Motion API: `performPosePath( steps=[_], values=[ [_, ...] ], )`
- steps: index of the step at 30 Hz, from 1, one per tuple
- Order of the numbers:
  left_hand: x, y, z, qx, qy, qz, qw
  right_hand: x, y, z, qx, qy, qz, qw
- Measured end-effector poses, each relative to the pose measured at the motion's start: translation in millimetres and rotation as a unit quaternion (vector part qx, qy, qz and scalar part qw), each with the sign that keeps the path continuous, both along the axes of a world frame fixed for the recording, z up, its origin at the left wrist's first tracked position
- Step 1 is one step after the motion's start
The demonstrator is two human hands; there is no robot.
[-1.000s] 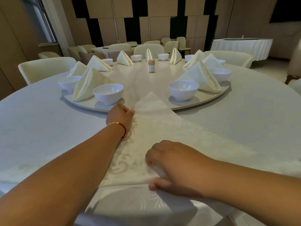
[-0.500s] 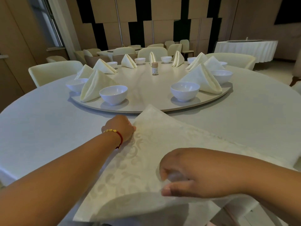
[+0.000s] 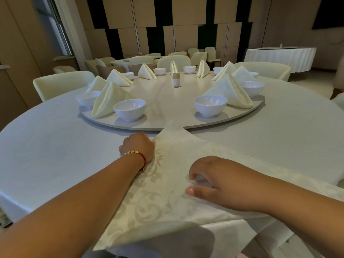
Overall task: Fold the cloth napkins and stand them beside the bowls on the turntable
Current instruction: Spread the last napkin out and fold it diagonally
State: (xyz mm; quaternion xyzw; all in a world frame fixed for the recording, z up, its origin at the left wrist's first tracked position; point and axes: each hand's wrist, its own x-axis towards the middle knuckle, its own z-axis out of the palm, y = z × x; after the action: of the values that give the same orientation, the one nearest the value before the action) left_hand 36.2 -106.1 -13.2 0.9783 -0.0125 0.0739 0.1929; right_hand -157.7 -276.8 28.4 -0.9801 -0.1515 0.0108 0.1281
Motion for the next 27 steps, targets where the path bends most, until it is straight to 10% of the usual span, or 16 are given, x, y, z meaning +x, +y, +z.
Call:
performPosePath(
  steps=[17,27],
  values=[
    [-10.5,-1.6,5.9,0.038,-0.001,-0.001,0.999,31.1,10.1,-32.4,-0.092,0.073,-0.045,0.992],
    [-135.1,13.5,-1.8,0.194,0.066,-0.254,0.945,32.0,5.5,-44.2,-0.111,0.057,-0.057,0.991]
  ],
)
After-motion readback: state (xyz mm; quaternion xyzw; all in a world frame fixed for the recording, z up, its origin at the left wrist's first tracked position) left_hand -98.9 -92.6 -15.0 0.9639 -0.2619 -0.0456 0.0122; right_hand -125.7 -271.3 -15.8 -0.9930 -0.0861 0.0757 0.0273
